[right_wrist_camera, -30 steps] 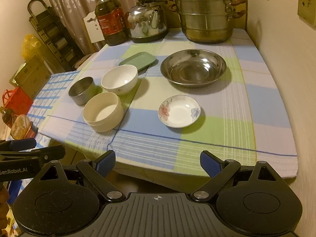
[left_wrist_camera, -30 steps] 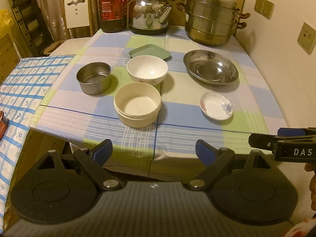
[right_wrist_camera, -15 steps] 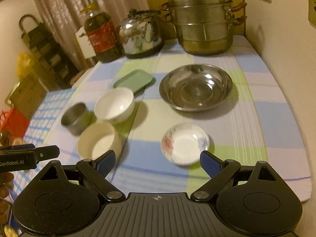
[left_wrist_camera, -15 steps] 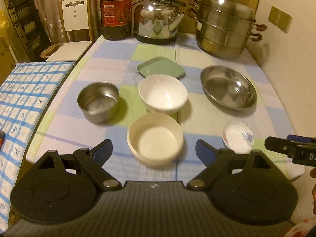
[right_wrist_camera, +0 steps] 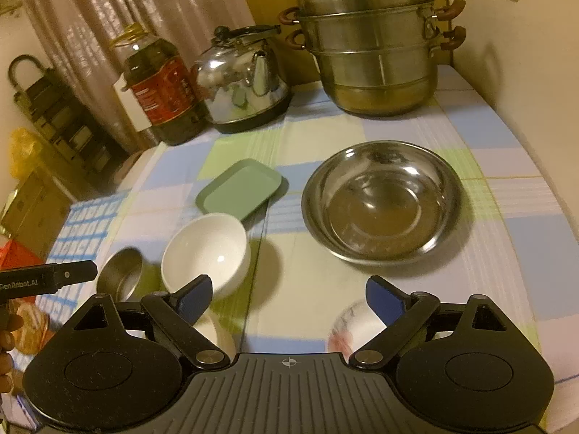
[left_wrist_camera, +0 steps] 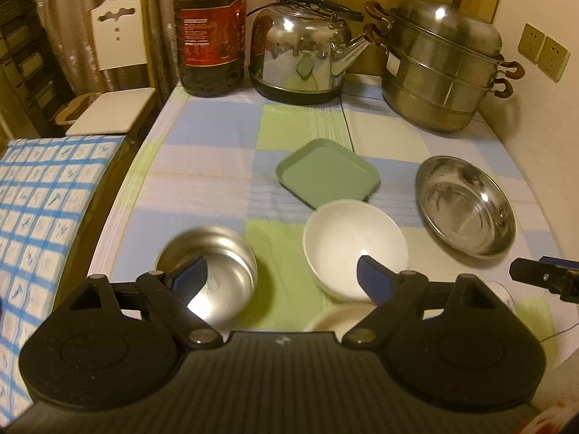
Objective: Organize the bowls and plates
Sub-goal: 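Move the right gripper to the pale green square plate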
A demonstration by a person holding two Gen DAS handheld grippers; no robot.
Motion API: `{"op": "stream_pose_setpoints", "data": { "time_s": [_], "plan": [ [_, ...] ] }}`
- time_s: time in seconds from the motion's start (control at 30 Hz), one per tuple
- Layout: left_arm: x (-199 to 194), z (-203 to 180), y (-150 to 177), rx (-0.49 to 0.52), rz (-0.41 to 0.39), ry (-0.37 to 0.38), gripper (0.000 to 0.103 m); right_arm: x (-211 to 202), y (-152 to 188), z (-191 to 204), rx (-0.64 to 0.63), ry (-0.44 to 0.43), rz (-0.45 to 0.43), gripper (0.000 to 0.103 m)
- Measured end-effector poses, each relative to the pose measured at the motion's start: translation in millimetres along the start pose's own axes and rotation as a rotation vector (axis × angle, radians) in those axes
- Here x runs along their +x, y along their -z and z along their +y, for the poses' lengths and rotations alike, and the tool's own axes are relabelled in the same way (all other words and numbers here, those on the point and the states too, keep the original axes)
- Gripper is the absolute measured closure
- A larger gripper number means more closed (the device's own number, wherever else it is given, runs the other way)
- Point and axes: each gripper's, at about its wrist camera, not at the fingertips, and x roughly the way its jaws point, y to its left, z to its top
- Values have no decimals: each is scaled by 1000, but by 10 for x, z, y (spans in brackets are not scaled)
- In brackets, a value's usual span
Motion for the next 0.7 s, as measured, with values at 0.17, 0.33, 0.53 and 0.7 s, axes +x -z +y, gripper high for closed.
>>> {"op": "stream_pose_setpoints", "data": {
  "time_s": [0.17,0.33,0.53,0.7],
  "plan": [
    [376,187,-291,31,15,34,27,329,-206,57,27,-13,-8,26],
    [754,305,-544,60,39,40,31,715,-406,137,14,-12,-15,44],
    [1235,412,-786,73,75,65,36,1175,-640,158,18,-15,-1,53],
    [1647,457,-944,69,108,83,49,1589,-799,133,17,-27,32,57]
  ]
}}
